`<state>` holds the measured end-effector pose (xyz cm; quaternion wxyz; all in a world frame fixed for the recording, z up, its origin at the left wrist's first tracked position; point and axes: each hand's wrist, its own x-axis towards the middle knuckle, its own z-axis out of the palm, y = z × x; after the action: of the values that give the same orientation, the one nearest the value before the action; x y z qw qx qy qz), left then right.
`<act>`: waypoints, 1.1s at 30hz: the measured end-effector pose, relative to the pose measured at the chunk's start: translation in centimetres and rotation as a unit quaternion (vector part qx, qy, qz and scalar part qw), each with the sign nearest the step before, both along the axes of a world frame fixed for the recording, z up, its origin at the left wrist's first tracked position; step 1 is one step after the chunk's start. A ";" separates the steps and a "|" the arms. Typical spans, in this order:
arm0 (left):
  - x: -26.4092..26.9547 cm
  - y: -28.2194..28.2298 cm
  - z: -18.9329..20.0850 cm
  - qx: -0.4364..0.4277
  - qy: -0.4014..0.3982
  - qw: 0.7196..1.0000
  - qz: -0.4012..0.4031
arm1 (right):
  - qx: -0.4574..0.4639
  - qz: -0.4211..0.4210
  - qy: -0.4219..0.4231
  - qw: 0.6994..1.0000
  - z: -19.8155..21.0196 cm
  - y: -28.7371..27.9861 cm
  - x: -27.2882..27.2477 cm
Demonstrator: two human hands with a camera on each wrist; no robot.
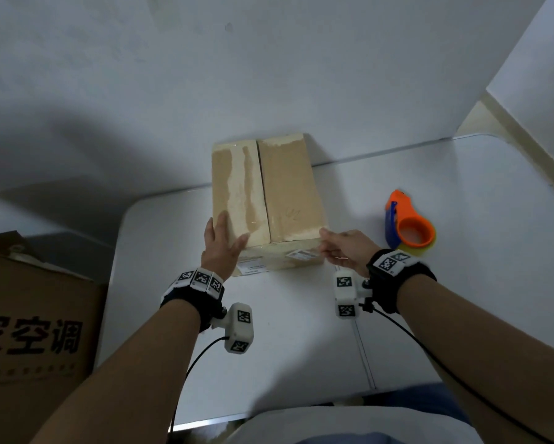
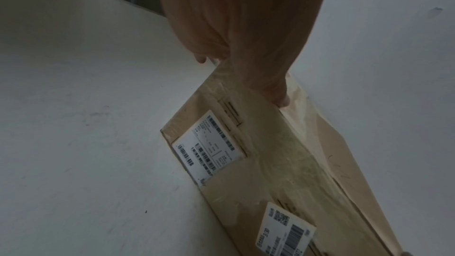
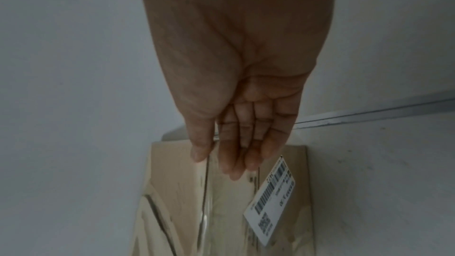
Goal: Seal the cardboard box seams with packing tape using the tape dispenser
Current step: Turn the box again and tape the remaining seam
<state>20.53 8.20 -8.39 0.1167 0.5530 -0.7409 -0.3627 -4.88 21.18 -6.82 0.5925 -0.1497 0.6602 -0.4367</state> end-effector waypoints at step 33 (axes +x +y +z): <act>-3.2 -1.6 4.7 -0.141 -0.291 0.886 -0.332 | -0.083 -0.183 -0.020 0.979 -0.5 -1.4 1.2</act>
<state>17.31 6.58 -3.64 -0.1549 0.3335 -0.9251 -0.0949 -3.71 19.82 -7.32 0.5011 -0.0664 0.6256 -0.5943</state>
